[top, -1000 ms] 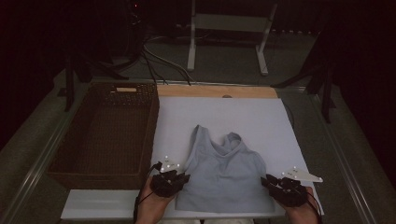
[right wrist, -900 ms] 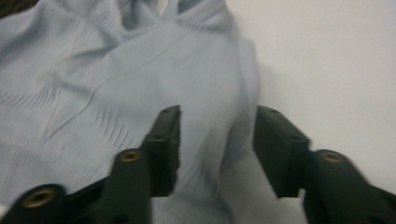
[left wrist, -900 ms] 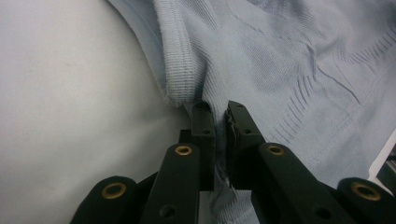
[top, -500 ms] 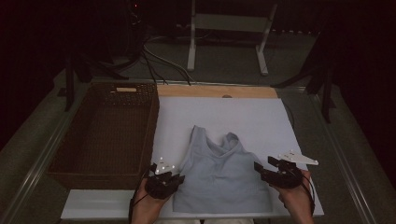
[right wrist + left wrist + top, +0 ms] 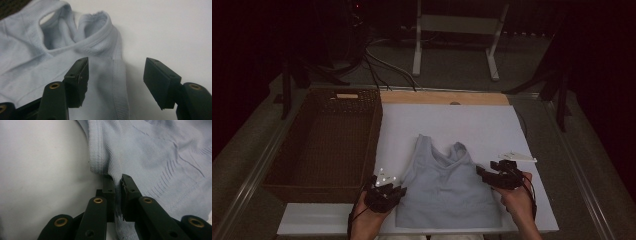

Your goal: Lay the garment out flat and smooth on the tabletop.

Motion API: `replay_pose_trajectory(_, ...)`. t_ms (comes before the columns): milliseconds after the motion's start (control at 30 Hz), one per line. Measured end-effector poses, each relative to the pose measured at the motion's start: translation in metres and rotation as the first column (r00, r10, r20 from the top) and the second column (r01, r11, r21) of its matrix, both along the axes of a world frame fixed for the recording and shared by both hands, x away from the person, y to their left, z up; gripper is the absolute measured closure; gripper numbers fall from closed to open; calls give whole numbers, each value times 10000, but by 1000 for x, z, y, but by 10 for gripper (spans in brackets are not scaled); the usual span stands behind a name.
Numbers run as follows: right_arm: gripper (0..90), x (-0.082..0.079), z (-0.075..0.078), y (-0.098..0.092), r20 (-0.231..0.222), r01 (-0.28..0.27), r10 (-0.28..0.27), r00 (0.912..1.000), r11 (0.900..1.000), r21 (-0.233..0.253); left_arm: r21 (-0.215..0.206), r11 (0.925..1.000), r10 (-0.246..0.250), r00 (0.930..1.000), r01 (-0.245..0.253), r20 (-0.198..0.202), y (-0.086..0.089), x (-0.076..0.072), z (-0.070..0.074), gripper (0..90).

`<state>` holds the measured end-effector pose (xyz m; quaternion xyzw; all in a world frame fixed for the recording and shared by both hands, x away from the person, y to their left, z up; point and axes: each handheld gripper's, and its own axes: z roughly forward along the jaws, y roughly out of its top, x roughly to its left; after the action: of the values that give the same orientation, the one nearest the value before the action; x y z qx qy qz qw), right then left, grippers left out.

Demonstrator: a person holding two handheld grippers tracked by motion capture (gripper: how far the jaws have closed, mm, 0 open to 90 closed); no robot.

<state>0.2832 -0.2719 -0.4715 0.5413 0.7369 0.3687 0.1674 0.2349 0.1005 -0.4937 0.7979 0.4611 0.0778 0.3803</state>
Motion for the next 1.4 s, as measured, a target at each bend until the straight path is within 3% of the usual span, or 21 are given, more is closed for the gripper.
replay_pose_trajectory(100,393,2,-2,1,-138,19,-19,9999,10000,18,-4,10000,19,10000,-19,8,0,0,0,851)
replay_pose_trajectory(167,462,5,-5,2,-367,-33,40,9993,9998,183,-3,10000,14,10000,-14,69,-1,-1,1,827)
replay_pose_trajectory(267,589,7,-7,3,-627,-206,232,9978,9989,428,-209,9998,-55,9999,56,86,-1,-2,2,720)
replay_pose_trajectory(433,756,3,-3,3,-371,-271,287,9989,9987,435,-409,9990,-177,9996,186,228,-3,-4,4,567)
replay_pose_trajectory(600,778,-4,3,5,12,-382,382,9993,9983,449,-540,9983,-202,9988,226,450,-6,-5,8,507)
replay_pose_trajectory(767,796,-12,11,8,509,-865,836,9952,9946,576,-668,9975,-170,9972,218,724,-6,-5,12,449)
replay_pose_trajectory(967,845,-27,19,19,982,-1581,1489,9840,9830,933,-778,9963,-275,9937,361,1088,-12,-1,23,424)
replay_pose_trajectory(1400,872,-44,12,39,926,-2460,2368,9671,9636,1045,-1018,9916,-635,9852,804,1595,-39,19,45,425)
